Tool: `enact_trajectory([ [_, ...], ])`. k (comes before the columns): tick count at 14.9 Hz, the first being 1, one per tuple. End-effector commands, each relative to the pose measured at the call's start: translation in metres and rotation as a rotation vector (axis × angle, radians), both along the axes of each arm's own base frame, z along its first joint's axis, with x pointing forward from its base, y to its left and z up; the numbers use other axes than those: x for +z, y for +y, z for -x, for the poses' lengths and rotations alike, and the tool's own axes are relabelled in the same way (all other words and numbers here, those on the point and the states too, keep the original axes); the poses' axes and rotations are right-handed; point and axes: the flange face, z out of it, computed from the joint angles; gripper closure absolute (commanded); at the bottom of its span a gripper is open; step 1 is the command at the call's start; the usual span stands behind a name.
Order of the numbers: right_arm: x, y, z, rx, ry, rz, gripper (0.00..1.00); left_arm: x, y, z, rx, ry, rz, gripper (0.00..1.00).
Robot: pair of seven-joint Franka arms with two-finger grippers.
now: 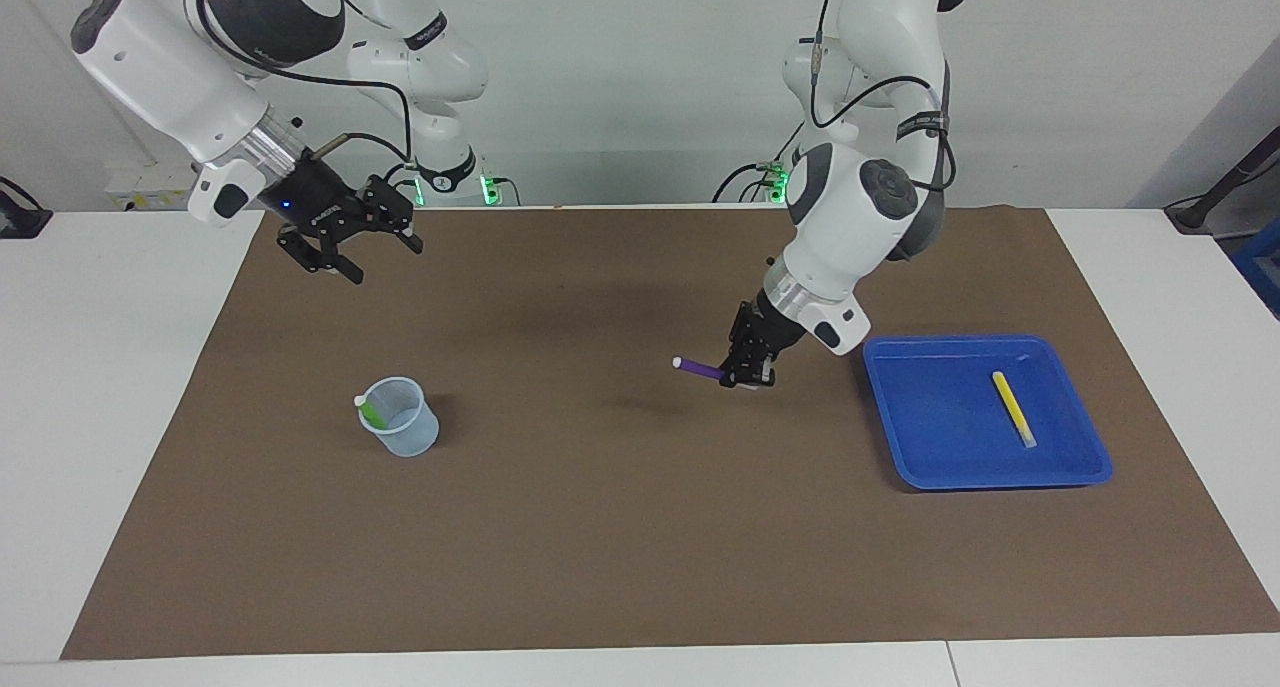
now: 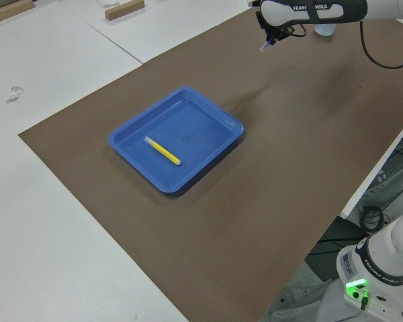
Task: Transfer and insert pens with both arms
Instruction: 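Lift the purple pen with the left gripper toward the right gripper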
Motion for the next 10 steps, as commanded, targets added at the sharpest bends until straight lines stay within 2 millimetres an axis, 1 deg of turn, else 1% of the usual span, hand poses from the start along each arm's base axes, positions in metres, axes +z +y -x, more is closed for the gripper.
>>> enact_trajectory([
  [1, -0.016, 0.032, -0.011, -0.049, 0.001, -0.073, 0.0, -0.002, -0.026, 0.023, 0.057, 0.003, 0.031, 1.0],
  [2, -0.017, 0.037, -0.015, -0.063, -0.013, -0.1, 0.0, -0.001, -0.036, 0.027, 0.107, 0.018, 0.06, 1.0],
  [3, -0.025, 0.043, -0.021, -0.073, -0.013, -0.125, 0.0, 0.003, -0.05, 0.033, 0.142, 0.03, 0.088, 1.0],
  [5, -0.033, 0.057, -0.031, -0.083, -0.027, -0.17, 0.0, 0.006, -0.077, 0.046, 0.165, 0.032, 0.138, 1.0],
  [7, -0.049, 0.057, -0.04, -0.024, -0.056, -0.166, 0.0, 0.01, -0.106, 0.062, 0.182, 0.01, 0.18, 1.0],
  [8, -0.055, 0.056, -0.043, 0.015, -0.07, -0.162, 0.0, 0.013, -0.115, 0.066, 0.198, -0.004, 0.197, 1.0],
  [9, -0.059, 0.056, -0.044, 0.03, -0.071, -0.161, 0.0, 0.014, -0.123, 0.071, 0.205, -0.02, 0.212, 1.0],
  [10, -0.057, 0.058, -0.046, 0.032, -0.075, -0.161, 0.0, 0.018, -0.133, 0.076, 0.216, -0.044, 0.236, 1.0],
])
